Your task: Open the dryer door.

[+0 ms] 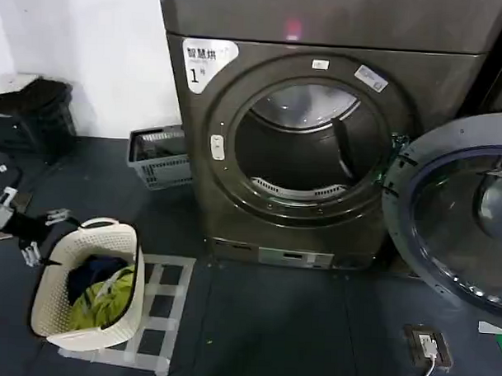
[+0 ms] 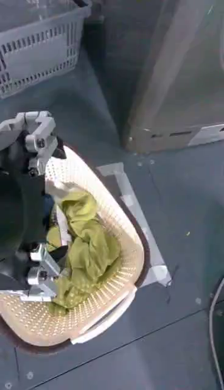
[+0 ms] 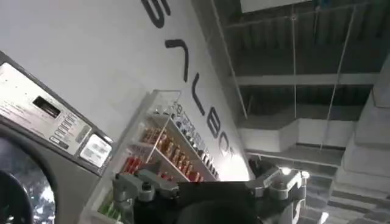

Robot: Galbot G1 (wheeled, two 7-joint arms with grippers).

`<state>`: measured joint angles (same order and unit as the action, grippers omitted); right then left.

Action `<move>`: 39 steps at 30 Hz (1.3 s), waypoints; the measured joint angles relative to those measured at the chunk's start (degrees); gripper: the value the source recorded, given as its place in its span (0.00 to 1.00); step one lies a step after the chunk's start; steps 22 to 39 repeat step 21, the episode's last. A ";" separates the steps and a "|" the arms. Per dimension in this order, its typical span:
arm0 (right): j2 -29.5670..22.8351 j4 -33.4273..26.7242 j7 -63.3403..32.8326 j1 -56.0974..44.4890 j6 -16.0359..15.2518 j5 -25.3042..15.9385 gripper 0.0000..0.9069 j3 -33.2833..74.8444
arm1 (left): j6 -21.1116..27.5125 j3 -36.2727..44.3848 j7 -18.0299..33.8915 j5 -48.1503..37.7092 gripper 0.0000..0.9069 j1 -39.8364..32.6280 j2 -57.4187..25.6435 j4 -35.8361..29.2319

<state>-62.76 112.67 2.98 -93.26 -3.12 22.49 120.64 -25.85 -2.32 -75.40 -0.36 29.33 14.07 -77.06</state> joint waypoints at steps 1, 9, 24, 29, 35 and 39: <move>-0.03 0.00 0.00 -0.07 0.00 0.01 1.00 0.13 | 0.00 0.20 -0.11 -0.35 1.00 0.01 0.00 -0.03; -0.61 0.33 -0.05 -0.74 0.17 0.21 1.00 0.91 | -1.36 0.32 -1.47 1.14 1.00 -0.09 0.12 -0.01; -1.05 0.64 -0.07 -1.10 0.25 0.36 1.00 1.23 | -1.33 -0.39 -1.64 0.85 1.00 0.70 -0.15 -0.63; -1.05 0.64 -0.07 -1.10 0.25 0.36 1.00 1.23 | -1.33 -0.39 -1.64 0.85 1.00 0.70 -0.15 -0.63; -1.05 0.64 -0.07 -1.10 0.25 0.36 1.00 1.23 | -1.33 -0.39 -1.64 0.85 1.00 0.70 -0.15 -0.63; -1.05 0.64 -0.07 -1.10 0.25 0.36 1.00 1.23 | -1.33 -0.39 -1.64 0.85 1.00 0.70 -0.15 -0.63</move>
